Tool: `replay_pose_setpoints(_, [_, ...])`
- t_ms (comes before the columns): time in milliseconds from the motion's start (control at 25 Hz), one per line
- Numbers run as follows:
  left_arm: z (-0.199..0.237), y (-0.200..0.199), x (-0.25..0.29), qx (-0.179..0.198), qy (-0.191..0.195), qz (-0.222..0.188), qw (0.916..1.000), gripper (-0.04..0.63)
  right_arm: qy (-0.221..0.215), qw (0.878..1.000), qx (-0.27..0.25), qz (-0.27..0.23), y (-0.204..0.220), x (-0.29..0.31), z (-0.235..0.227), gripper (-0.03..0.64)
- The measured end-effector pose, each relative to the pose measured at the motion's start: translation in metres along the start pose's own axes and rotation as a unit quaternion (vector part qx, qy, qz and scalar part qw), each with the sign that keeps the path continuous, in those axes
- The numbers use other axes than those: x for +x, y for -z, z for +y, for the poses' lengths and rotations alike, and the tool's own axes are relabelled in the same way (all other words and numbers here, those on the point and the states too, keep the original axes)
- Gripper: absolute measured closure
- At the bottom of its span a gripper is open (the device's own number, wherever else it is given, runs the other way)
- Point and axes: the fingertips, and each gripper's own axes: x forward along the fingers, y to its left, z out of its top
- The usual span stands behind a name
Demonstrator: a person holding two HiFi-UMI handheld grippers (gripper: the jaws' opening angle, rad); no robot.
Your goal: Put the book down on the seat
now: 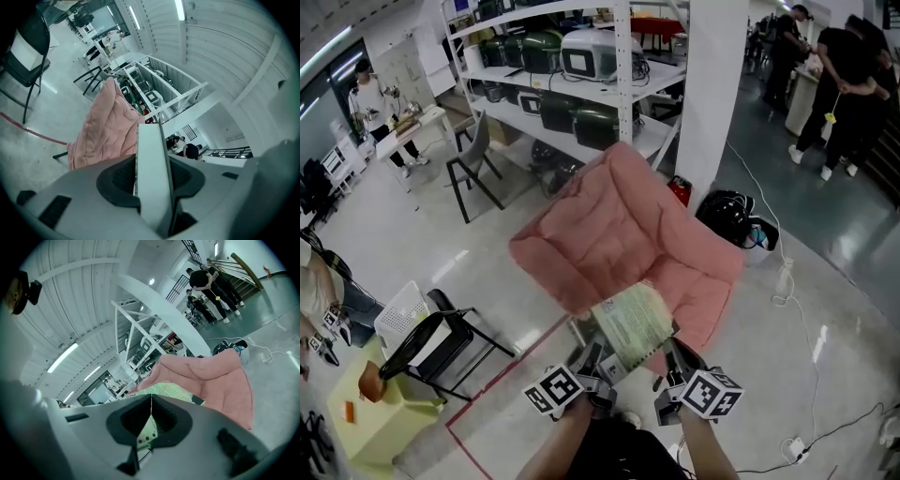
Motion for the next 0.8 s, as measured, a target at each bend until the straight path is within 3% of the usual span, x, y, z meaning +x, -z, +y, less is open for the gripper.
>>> replay_pose_setpoints(360, [0.019,-0.012,0.064,0.032,-0.025,0.039,0.9984,0.425,0.013,1.0,0.006,0.004,-0.012,0.045,-0.018,0.604])
replay_pose_setpoints(800, [0.079,-0.007,0.148,0.027,-0.079,0.066,0.9943,0.425,0.052,0.998,0.026,0.027,-0.016,0.117,-0.072,0.604])
